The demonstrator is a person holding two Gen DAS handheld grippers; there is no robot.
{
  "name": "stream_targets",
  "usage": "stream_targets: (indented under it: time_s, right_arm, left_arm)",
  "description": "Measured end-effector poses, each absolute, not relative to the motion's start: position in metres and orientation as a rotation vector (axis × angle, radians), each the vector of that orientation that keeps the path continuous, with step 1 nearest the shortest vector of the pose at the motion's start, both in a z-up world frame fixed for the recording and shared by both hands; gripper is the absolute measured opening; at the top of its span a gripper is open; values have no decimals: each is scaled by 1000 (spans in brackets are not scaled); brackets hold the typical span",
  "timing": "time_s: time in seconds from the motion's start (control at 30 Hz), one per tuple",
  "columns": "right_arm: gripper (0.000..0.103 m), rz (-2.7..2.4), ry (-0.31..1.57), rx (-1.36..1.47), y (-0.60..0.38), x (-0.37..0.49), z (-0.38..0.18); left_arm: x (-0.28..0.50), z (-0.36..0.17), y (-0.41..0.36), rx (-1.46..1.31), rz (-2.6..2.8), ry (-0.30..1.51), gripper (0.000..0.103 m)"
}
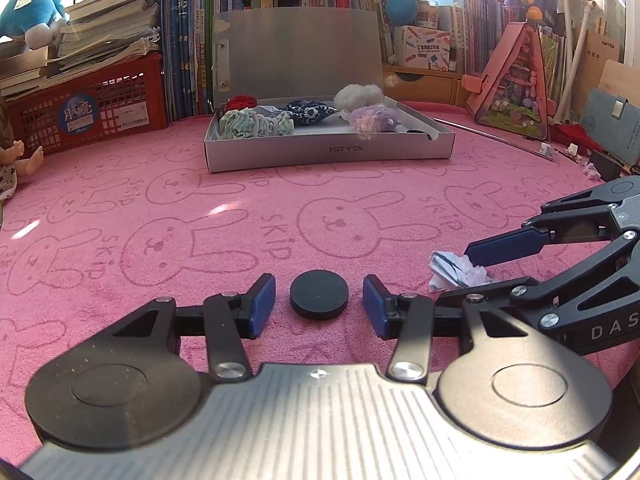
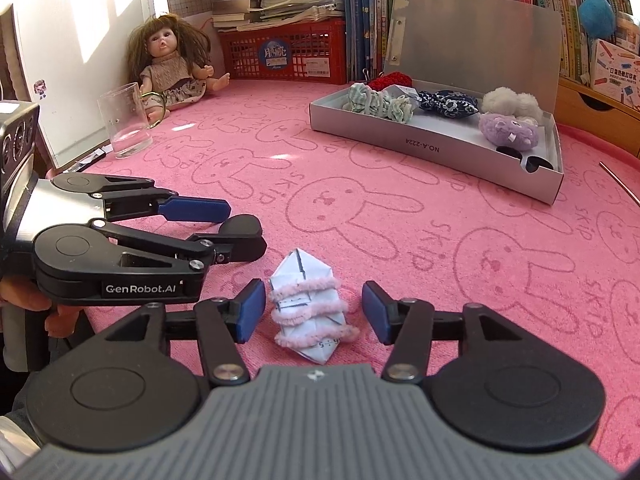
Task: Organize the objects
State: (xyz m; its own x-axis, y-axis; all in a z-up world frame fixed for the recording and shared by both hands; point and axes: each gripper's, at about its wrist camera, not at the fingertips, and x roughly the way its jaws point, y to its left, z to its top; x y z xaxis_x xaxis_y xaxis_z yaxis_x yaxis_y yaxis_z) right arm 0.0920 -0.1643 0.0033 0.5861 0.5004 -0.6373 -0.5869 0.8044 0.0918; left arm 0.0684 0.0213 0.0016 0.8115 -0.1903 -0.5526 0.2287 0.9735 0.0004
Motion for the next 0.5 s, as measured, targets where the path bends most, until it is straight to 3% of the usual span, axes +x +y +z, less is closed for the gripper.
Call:
stream_targets:
  time_s: [0.1,0.27,0.4,0.47,0.5]
  right_arm:
    - [44,645,706,-118,-165,92,5]
    - [38,609,685,-121,-163,87,8]
    - [33,577,666,-115,-162,87,13]
    - [33,565,658,-113,-163,88,15]
    - [39,558,659,-112,-163,88,16]
  left_arm:
    - [69,1,21,68,-226,582,56]
    - [70,0,18,75,-233,578,65]
    - [72,0,17,74,-226,579,67]
    - [72,0,17,71,-224,579,66]
    - [71,0,17,66,-223,579,65]
